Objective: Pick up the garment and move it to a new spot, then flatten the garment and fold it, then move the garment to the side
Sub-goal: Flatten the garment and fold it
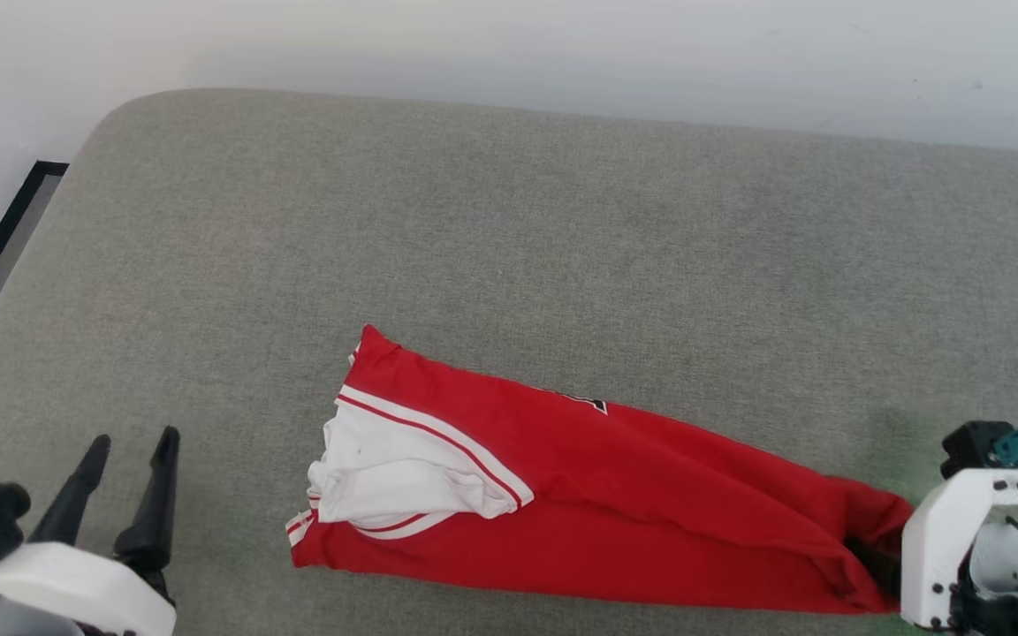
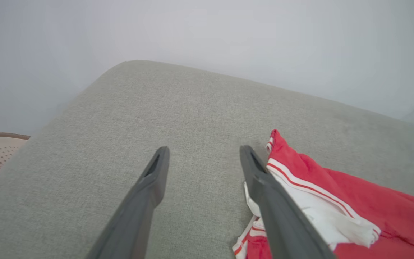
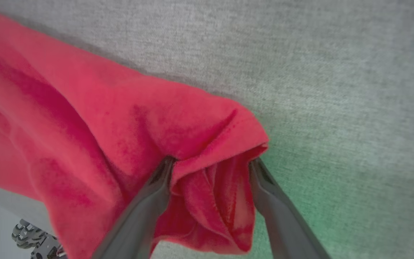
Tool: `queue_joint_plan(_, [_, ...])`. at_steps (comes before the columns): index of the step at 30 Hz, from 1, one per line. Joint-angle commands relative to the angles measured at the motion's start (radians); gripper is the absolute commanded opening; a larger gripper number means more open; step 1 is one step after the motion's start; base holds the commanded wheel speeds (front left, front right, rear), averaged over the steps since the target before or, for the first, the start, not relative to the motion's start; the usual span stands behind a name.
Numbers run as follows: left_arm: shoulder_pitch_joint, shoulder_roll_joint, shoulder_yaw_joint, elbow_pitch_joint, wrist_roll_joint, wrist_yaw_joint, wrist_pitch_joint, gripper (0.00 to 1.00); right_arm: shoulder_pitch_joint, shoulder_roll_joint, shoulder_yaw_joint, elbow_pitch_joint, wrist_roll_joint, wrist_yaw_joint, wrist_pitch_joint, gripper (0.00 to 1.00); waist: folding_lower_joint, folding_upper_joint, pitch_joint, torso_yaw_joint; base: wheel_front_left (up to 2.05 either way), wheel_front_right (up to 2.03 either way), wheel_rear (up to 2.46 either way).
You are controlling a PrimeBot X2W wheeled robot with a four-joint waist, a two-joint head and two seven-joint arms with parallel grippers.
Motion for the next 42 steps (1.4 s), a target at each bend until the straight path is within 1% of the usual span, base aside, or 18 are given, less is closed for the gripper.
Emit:
queue_joint_plan(1, [0.021, -0.010, 0.019, 0.008, 0.014, -0.008, -0.005, 1.00, -0.007, 0.019, 0.024, 0.029, 0.007, 0.000, -0.003, 1.00, 0.0000, -0.0001, 0.003, 0.002, 0.00, 0.00, 0.00])
queue_joint_plan(3, [0.052, -0.055, 0.076, 0.015, 0.057, -0.033, -0.006, 1.00, -0.025, 0.027, 0.060, 0.075, 0.025, 0.000, -0.001, 1.00, 0.0000, -0.0001, 0.005, 0.006, 0.00, 0.00, 0.00])
queue_joint_plan(4, [0.067, -0.076, 0.100, 0.017, 0.071, -0.049, -0.006, 1.00, -0.033, 0.032, 0.084, 0.093, 0.040, 0.001, 0.004, 0.77, 0.0000, -0.0001, 0.006, 0.008, 0.00, 0.00, 0.00])
queue_joint_plan(5, [0.081, -0.098, 0.125, 0.023, 0.086, -0.064, -0.006, 1.00, -0.041, 0.033, 0.107, 0.105, 0.057, 0.004, 0.005, 0.00, 0.0000, -0.0001, 0.006, 0.011, 0.00, 0.00, 0.00])
queue_joint_plan(7, [0.103, -0.135, 0.172, 0.035, 0.120, -0.094, -0.005, 1.00, -0.058, 0.033, 0.133, 0.124, 0.089, 0.004, 0.006, 0.00, 0.0000, -0.0001, 0.004, 0.016, 0.00, 0.00, 0.00])
queue_joint_plan(10, [0.133, -0.184, 0.231, 0.049, 0.160, -0.136, -0.005, 1.00, -0.084, 0.005, 0.131, 0.138, 0.122, 0.003, 0.011, 0.00, 0.0000, -0.0001, 0.000, 0.017, 0.00, 0.00, 0.00])
queue_joint_plan(15, [0.175, -0.252, 0.310, 0.066, 0.201, -0.189, -0.005, 1.00, -0.117, -0.043, 0.111, 0.096, 0.163, 0.002, 0.029, 0.00, 0.0000, -0.0001, -0.008, 0.009, 0.00, 0.00, 0.00])
queue_joint_plan(21, [0.195, -0.309, 0.363, 0.080, 0.241, -0.231, -0.005, 1.00, -0.123, -0.109, 0.029, 0.056, 0.176, 0.000, 0.048, 0.00, 0.0000, -0.0001, -0.016, -0.012, 0.00, 0.00, 0.00])
queue_joint_plan(23, [0.193, -0.325, 0.373, 0.086, 0.254, -0.241, -0.005, 1.00, -0.127, -0.128, -0.011, 0.060, 0.172, 0.000, 0.047, 0.00, 0.0000, -0.0001, -0.017, -0.019, 0.00, 0.00, 0.00])
queue_joint_plan(24, [0.186, -0.337, 0.373, 0.093, 0.264, -0.250, -0.005, 1.00, -0.128, -0.147, -0.052, 0.071, 0.171, 0.000, 0.054, 0.00, 0.0000, -0.0001, -0.020, -0.023, 0.00, 0.00, 0.00])
queue_joint_plan(28, [0.178, -0.357, 0.379, 0.103, 0.281, -0.266, -0.005, 1.00, -0.140, -0.198, -0.130, 0.110, 0.146, 0.000, 0.065, 0.00, 0.0000, -0.0001, -0.019, -0.034, 0.00, 0.00, 0.00])
queue_joint_plan(29, [0.178, -0.357, 0.379, 0.103, 0.281, -0.266, -0.005, 1.00, -0.140, -0.198, -0.130, 0.110, 0.146, 0.000, 0.065, 0.00, 0.0000, -0.0001, -0.019, -0.034, 0.00, 0.00, 0.00])
queue_joint_plan(34, [0.174, -0.368, 0.394, 0.109, 0.291, -0.283, -0.005, 1.00, -0.175, -0.231, -0.203, 0.183, 0.086, 0.000, 0.062, 0.00, 0.0000, -0.0001, -0.013, -0.045, 0.00, 0.00, 0.00])
queue_joint_plan(38, [0.176, -0.374, 0.399, 0.116, 0.294, -0.292, -0.005, 1.00, -0.190, -0.229, -0.187, 0.195, 0.079, 0.000, 0.072, 0.00, 0.0000, -0.0001, -0.017, -0.051, 0.00, 0.00, 0.00])
queue_joint_plan(42, [0.188, -0.380, 0.401, 0.117, 0.296, -0.293, -0.005, 1.00, -0.147, -0.209, -0.151, 0.101, 0.104, 0.000, 0.096, 0.00, 0.0000, -0.0001, -0.028, -0.052, 0.00, 0.00, 0.00])
